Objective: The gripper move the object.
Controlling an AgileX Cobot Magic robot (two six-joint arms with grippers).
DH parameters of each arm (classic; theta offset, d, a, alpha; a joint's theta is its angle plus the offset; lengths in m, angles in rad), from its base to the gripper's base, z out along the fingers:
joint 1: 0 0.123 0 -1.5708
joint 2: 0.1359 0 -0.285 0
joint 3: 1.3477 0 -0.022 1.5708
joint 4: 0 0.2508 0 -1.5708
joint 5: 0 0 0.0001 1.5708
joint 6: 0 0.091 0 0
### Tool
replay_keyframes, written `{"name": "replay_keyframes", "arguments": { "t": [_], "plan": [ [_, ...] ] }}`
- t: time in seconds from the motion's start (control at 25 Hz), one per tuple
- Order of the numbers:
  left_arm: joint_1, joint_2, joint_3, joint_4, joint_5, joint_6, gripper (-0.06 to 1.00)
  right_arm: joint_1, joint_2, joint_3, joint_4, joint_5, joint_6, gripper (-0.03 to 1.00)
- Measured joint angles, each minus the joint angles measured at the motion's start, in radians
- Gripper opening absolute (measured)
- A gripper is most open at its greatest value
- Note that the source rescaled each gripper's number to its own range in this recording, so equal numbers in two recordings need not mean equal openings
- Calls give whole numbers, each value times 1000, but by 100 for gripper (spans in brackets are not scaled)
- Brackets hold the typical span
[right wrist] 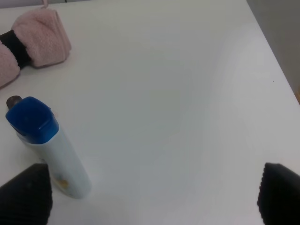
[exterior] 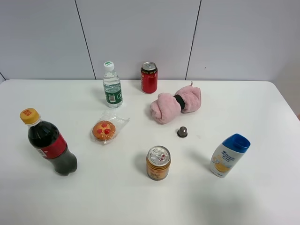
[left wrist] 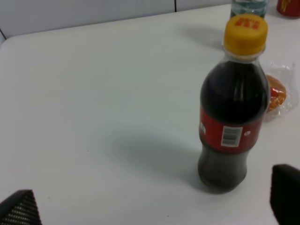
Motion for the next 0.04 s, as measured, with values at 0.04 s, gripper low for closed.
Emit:
{"name": "replay_keyframes", "arguments": {
  "t": [0.04],
  "plan": [
    [0, 0, 0, 0, 0, 0, 100, 0, 0, 0, 0, 0, 0, 90]
  ]
}}
